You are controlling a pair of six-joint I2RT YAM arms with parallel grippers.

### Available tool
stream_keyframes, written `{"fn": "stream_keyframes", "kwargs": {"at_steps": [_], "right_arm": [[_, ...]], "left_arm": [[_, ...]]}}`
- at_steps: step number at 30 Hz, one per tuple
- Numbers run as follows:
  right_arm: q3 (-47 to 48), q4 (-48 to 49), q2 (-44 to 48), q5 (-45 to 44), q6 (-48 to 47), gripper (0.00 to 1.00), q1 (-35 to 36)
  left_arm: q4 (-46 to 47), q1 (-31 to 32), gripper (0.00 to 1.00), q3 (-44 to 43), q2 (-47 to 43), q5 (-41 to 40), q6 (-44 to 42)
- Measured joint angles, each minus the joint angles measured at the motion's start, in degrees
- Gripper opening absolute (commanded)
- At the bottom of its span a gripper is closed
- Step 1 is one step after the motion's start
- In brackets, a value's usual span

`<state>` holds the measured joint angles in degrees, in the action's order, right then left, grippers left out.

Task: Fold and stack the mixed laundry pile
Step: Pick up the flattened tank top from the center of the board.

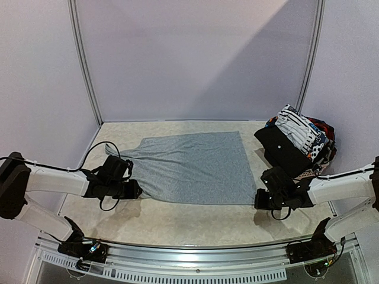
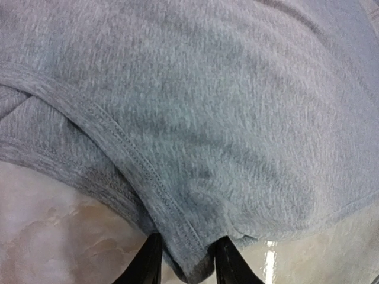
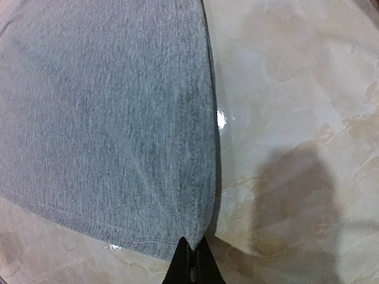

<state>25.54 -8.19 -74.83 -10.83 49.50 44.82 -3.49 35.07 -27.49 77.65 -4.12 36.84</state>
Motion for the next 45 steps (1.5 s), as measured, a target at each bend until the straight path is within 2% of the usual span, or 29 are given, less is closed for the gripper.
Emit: {"fn": "stream_keyframes", "kwargs": {"at_steps": [1, 2, 4, 5, 10, 17, 24, 29, 37, 45], "right_arm": [[0.0, -0.3, 0.1, 0.0, 0.0, 0.00, 0.0], [0.0, -0.5, 0.2, 0.0, 0.0, 0.00, 0.0], [0.0, -0.8, 0.3, -0.1, 0.0, 0.00, 0.0], [0.0, -1.0, 0.4, -0.1, 0.0, 0.00, 0.0], [0.1, -2.4, 1.0, -0.7, -0.1, 0.00, 0.0], [2.3, -11.8, 8.8, -4.5, -0.6, 0.00, 0.0], [2.2, -16.0, 15.0, -5.2, -0.2, 0.00, 0.0], [2.3, -17.8, 16.4, -5.3, -0.2, 0.00, 0.0], [11.1, -21.8, 13.3, -9.0, -1.4, 0.00, -0.3], [21.8, -22.7, 2.3, -12.6, -5.1, 0.00, -4.7]], "left_arm": [[0.4, 0.0, 0.26, 0.2, 0.2, 0.0, 0.0], [0.9, 0.1, 0.19, 0.4, 0.5, 0.0, 0.0], [2.2, 0.2, 0.01, 0.9, 0.9, 0.4, -0.2], [2.8, 0.2, 0.00, 1.2, 1.2, 0.7, -0.2], [3.8, 1.2, 0.00, 1.2, 1.4, 1.3, -0.7], [-3.3, 4.1, 0.00, 1.0, -4.3, -3.3, -1.5], [-12.7, 14.1, 0.00, -2.4, -5.8, -10.7, -0.5], [-18.1, 17.1, 0.00, -6.4, -6.6, -14.5, 0.3], [-25.0, 17.7, 0.00, -15.3, -1.3, -21.6, 1.3], [-29.9, 16.6, 0.00, -24.5, 8.7, -26.9, 0.6]]}}
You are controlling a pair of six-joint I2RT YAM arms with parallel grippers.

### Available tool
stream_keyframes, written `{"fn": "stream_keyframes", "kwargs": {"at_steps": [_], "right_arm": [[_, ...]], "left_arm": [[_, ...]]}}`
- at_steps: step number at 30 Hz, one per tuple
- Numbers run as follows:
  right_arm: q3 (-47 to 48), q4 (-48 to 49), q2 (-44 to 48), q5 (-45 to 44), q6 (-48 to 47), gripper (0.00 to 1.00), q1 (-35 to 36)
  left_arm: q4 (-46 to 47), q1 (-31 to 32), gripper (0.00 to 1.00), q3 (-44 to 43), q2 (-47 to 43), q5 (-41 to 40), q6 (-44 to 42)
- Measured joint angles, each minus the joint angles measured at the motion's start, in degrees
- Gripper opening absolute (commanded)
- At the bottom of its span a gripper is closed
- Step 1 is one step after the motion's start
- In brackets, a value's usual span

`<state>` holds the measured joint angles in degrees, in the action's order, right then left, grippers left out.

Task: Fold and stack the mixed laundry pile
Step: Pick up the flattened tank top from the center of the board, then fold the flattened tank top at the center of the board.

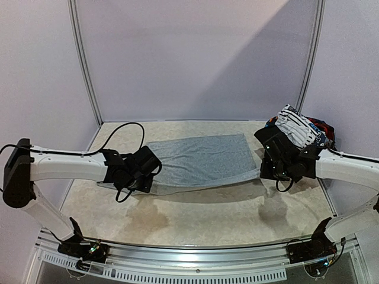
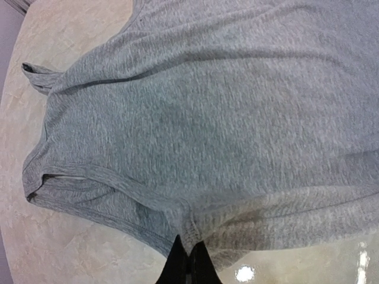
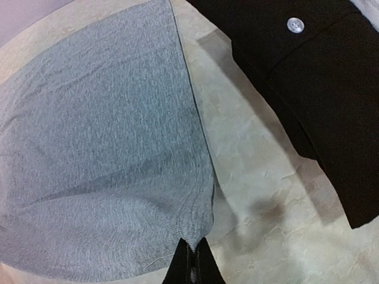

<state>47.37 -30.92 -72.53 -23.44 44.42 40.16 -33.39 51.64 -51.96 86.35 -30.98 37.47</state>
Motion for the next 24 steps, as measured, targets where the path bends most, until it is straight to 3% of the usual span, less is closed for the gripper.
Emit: {"fn": "stream_keyframes", "kwargs": {"at_steps": [24], "right_arm": [[17.1, -0.5, -26.4, -0.9, -7.2, 0.02, -6.6]], "left_arm": [[-1.3, -10.8, 0.00, -10.7, 14.0, 1.0, -6.9]]}}
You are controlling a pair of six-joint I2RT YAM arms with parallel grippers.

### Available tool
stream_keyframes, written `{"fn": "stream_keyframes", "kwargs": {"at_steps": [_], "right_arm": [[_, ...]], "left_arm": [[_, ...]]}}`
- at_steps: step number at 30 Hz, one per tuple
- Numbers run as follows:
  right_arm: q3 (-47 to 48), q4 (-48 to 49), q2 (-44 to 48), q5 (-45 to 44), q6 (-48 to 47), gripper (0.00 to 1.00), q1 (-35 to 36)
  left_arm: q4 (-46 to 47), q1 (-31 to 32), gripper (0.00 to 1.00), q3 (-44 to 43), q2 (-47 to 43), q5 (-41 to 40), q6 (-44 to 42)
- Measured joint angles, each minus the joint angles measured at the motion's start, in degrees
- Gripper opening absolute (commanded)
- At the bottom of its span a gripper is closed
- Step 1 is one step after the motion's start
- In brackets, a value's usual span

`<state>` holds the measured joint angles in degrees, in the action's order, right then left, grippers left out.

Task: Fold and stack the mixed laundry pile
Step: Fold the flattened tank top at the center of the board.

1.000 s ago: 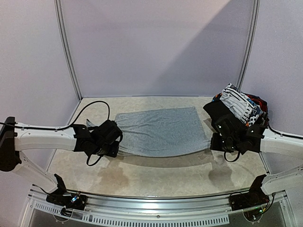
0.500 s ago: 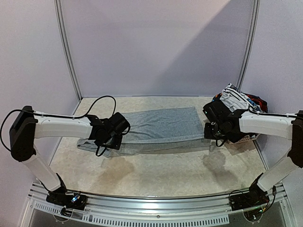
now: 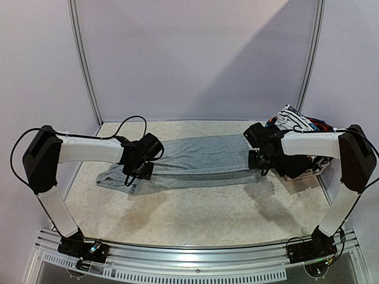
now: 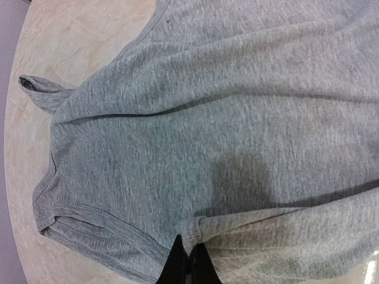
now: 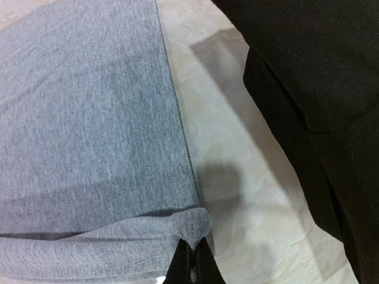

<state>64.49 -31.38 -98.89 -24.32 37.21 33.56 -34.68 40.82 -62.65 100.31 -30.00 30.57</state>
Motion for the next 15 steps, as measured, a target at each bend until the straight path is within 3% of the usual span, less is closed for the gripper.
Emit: {"fn": "stream_keyframes", "kwargs": {"at_steps": [3, 5, 6, 8, 10, 12, 15], "right_arm": [[0.9, -0.4, -1.4, -0.4, 0.0, 0.07, -0.2], [1.6, -0.7, -2.2, -0.6, -0.1, 0.14, -0.3], [2.2, -0.9, -2.7, -0.7, -0.1, 0.18, -0.4], [4.1, -1.6, -3.9, -0.7, -0.3, 0.35, -0.6], [6.2, -2.3, -4.6, -0.8, -0.2, 0.56, -0.9], [8.3, -3.1, -4.5, -0.9, -0.7, 0.68, -1.3], [8.0, -2.5, -2.8, -0.6, -1.0, 0.72, -1.4]], "left_arm": [[0.0, -0.6, 0.01, -1.2, 2.1, 0.2, -0.5], [0.0, -1.0, 0.08, -1.9, 3.2, 0.4, -0.6], [0.1, -1.3, 0.22, -2.2, 3.6, 0.6, -0.7], [0.3, -1.8, 0.60, -2.8, 4.0, 0.9, -1.1], [0.7, -2.4, 0.86, -3.3, 3.9, 1.0, -1.2], [1.2, -2.8, 0.97, -3.2, 2.8, 0.9, -1.2], [2.6, -2.8, 0.98, -0.2, -2.1, 0.4, -0.6]]}}
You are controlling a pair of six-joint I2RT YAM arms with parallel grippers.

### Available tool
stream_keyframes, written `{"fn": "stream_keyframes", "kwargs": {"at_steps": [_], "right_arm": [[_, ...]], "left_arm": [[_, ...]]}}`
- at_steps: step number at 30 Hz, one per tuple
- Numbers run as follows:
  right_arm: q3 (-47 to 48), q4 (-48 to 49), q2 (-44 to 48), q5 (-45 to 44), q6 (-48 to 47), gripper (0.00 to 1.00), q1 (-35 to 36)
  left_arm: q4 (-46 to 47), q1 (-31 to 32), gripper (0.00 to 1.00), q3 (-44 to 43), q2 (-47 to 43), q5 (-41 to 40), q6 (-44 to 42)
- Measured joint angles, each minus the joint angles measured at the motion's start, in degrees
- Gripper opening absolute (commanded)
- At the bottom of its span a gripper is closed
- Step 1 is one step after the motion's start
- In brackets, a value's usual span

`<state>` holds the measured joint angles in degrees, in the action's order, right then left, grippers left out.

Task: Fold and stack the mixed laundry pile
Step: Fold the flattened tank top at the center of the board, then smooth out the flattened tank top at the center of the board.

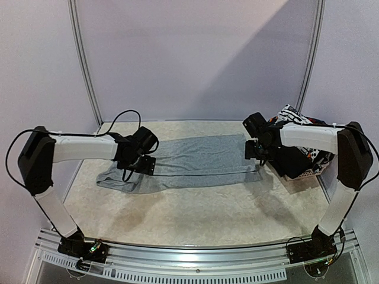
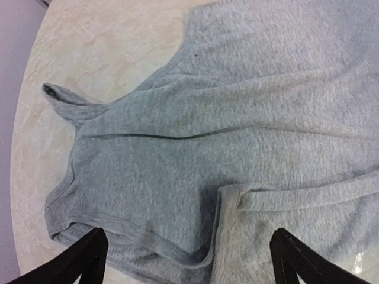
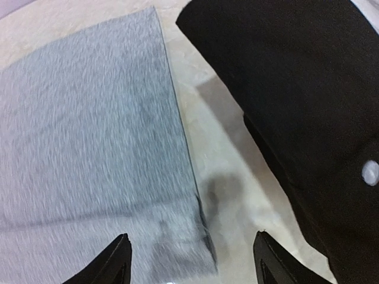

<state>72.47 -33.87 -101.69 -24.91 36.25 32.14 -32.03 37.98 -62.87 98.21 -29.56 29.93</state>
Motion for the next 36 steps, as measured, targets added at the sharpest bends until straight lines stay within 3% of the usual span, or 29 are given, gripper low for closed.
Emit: {"fn": "stream_keyframes", "kwargs": {"at_steps": [4, 8, 13, 22, 36], "right_arm": [[-6.6, 1.3, 7.2, 2.5, -0.6, 0.65, 0.0], [-14.3, 4.2, 14.1, 7.2, -1.1, 0.53, 1.4], [-17.5, 7.3, 14.4, 11.4, -1.5, 0.32, 4.1], [-12.7, 10.8, 4.7, 14.3, -1.8, 0.23, 5.9], [-5.0, 10.3, -6.6, 11.9, -1.6, 0.21, 6.4]], "left_arm": [[1.2, 0.0, 0.90, 7.4, -10.7, -0.7, 1.7], [3.7, 0.0, 0.71, 17.4, -19.5, 0.7, 4.0], [7.8, 0.0, 0.46, 25.1, -21.8, 6.2, 3.9], [18.4, 1.0, 0.39, 22.6, -17.0, 15.0, 1.9], [23.3, 1.0, 0.34, 19.1, -6.6, 15.4, 0.2]]}}
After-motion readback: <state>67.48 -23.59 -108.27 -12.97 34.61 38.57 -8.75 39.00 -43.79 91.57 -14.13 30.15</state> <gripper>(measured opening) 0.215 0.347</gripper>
